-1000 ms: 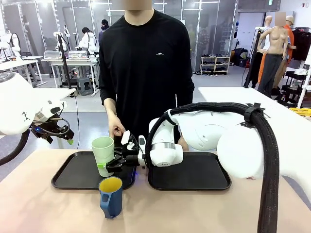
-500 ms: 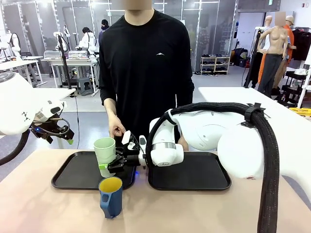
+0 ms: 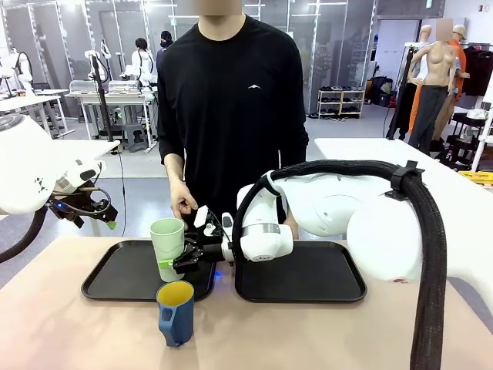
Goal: Sort and store the cups by type.
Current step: Place the picked Reusable plastic cup into the Flat Tray indicated by the person.
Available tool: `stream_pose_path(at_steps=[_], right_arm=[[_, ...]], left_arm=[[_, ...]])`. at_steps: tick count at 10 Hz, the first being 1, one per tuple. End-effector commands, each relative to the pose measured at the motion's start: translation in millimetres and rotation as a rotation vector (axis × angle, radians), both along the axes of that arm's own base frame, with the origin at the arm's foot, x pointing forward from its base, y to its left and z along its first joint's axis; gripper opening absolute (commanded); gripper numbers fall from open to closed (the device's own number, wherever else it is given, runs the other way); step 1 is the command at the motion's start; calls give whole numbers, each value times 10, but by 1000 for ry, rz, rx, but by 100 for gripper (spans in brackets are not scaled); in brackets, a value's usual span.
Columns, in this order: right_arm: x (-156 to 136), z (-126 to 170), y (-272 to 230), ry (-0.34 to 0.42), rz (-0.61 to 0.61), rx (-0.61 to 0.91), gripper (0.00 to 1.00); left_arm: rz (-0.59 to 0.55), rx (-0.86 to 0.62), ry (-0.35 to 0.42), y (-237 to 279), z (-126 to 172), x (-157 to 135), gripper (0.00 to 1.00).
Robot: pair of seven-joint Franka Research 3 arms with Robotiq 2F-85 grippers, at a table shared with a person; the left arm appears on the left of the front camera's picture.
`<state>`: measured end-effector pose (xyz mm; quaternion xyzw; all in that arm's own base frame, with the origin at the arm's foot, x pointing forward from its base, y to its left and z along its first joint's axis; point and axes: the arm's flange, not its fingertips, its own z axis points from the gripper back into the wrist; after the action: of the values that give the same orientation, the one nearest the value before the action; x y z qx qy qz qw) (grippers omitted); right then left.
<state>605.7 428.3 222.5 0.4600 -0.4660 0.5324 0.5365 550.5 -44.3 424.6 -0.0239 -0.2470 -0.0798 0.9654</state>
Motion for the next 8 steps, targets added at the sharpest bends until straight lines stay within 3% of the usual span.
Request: stream_pose_path(at_steps=[1, 8], right_arm=[[-92, 127, -171, 33, -9, -59, 100], [-218, 313, -779, 58, -71, -119, 100]], left_arm=[[1, -3, 5, 14, 21, -9, 100], [1, -3, 5, 14, 21, -9, 100]])
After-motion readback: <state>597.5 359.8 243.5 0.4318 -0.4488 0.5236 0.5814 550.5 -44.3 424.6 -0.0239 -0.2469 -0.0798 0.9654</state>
